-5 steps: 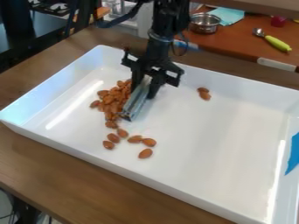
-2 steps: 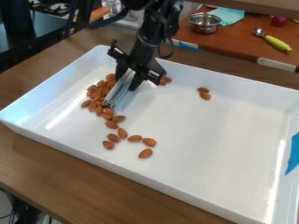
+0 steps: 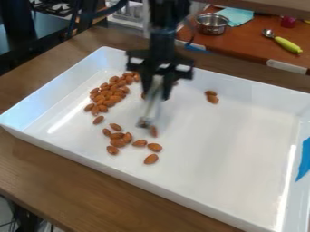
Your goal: Sweep into pile
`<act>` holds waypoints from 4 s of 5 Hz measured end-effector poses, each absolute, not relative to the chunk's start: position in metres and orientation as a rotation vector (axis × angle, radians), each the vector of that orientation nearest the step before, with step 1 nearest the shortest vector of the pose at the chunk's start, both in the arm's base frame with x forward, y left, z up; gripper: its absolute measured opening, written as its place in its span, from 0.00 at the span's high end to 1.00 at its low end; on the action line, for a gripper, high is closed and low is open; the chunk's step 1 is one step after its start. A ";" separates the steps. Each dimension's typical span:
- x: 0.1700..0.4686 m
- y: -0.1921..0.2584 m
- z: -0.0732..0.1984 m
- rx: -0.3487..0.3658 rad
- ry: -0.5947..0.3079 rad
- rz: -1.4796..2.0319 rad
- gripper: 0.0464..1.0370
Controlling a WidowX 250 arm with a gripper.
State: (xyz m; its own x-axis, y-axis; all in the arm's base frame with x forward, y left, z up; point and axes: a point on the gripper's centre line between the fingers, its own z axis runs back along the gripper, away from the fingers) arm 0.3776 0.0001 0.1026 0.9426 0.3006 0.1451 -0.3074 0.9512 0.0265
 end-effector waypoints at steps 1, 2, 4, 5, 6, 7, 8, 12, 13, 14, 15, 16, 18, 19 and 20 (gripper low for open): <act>0.381 -0.047 0.121 0.054 -0.181 0.348 0.66; 0.387 -0.102 0.132 -0.022 -0.122 0.321 0.66; 0.406 -0.174 0.105 -0.193 0.084 0.248 0.66; 0.402 -0.190 0.103 -0.212 0.100 0.204 0.66; 0.390 -0.181 0.085 -0.190 0.098 0.174 0.66; 0.370 -0.170 0.090 -0.183 0.053 0.128 0.66; 0.360 -0.162 0.082 -0.172 0.034 0.104 0.66; 0.358 -0.095 0.077 -0.141 -0.002 0.128 0.66; 0.360 -0.071 0.076 -0.130 0.012 0.131 0.66; 0.362 -0.045 0.076 -0.116 0.009 0.134 0.66; 0.359 -0.021 0.075 -0.094 0.027 0.130 0.66; 0.358 0.001 0.076 -0.066 0.021 0.131 0.66; 0.355 0.028 0.074 0.040 -0.049 0.175 0.66; 0.356 0.038 0.075 0.098 -0.059 0.187 0.66; 0.358 0.046 0.076 0.152 -0.065 0.201 0.66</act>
State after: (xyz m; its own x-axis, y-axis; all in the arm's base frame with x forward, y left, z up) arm 0.3577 0.0464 0.0759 0.9779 0.1933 0.0799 -0.2032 0.9685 0.1437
